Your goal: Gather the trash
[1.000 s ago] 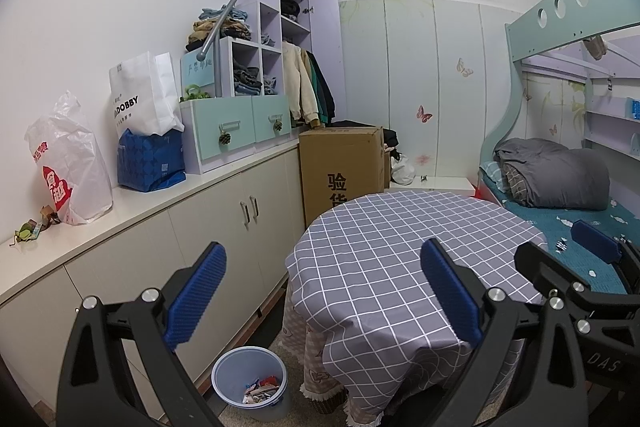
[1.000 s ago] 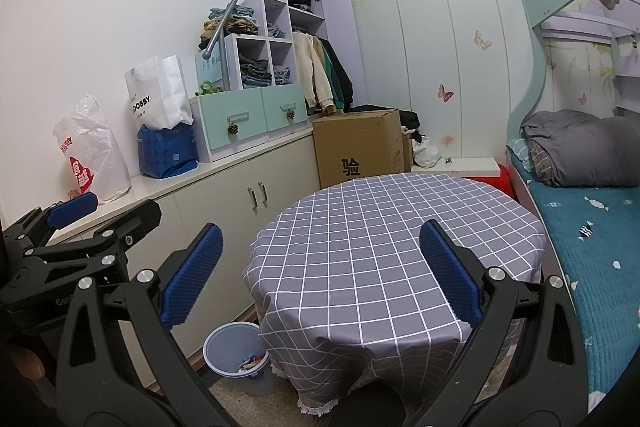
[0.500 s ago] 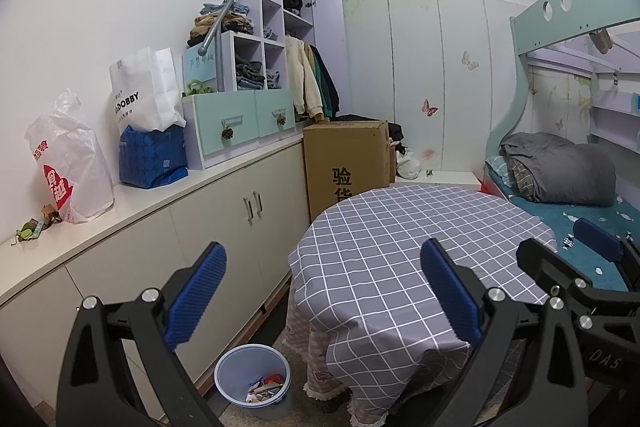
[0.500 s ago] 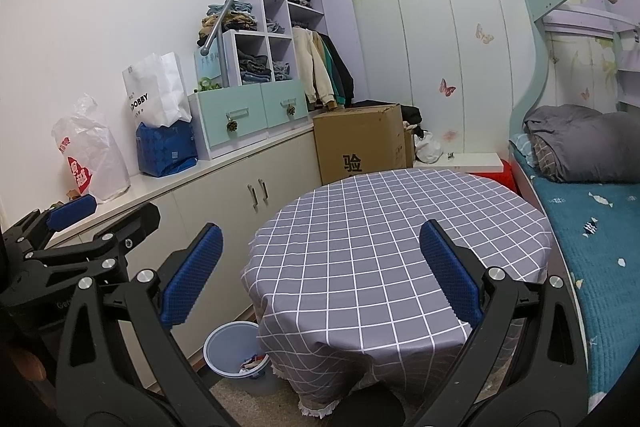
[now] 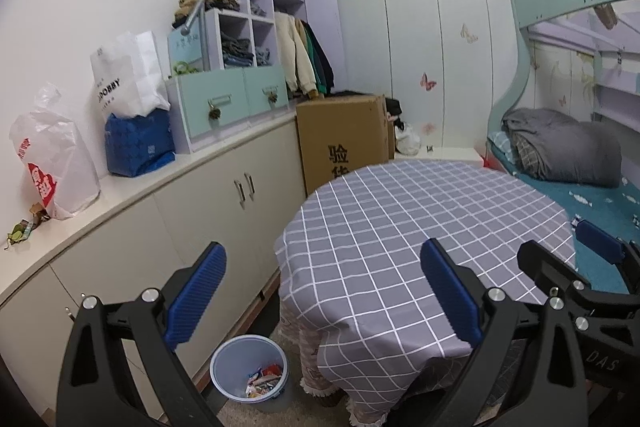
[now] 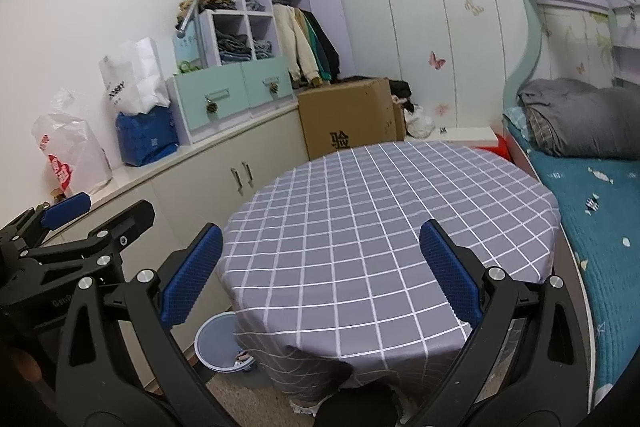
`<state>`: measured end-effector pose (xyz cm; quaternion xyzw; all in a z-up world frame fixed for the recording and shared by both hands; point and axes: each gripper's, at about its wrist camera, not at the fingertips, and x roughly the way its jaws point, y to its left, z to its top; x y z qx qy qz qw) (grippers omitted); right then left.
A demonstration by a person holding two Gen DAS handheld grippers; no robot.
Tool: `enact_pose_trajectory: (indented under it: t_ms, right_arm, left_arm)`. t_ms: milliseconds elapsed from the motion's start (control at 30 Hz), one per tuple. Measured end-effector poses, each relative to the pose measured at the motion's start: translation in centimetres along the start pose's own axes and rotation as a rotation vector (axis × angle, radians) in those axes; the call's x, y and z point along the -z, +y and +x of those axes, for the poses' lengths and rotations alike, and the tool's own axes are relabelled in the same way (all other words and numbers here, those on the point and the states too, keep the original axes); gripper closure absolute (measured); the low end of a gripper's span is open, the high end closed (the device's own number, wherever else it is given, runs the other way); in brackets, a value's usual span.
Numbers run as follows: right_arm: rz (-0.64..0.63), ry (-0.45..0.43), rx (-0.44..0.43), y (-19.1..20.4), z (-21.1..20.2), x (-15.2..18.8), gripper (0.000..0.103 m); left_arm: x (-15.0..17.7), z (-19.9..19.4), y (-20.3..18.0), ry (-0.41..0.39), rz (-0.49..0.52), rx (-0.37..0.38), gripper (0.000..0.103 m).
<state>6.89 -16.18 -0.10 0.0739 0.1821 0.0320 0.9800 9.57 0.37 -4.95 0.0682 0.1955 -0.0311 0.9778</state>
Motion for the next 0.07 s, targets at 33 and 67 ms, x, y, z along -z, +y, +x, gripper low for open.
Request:
enact_pose_trajectory:
  t_ms: [33,67]
  right_arm:
    - [0.005,0.008,0.006,-0.35,0.47,0.1,0.006]
    - [0.007,0.017,0.015,-0.7,0.97,0.2,0.006]
  left_arm:
    - [0.02,0.68,-0.28,0.013,0.002,0.004,0.007]
    - [0.02,1.25,-0.47,0.022,0.003,0.007,0.007]
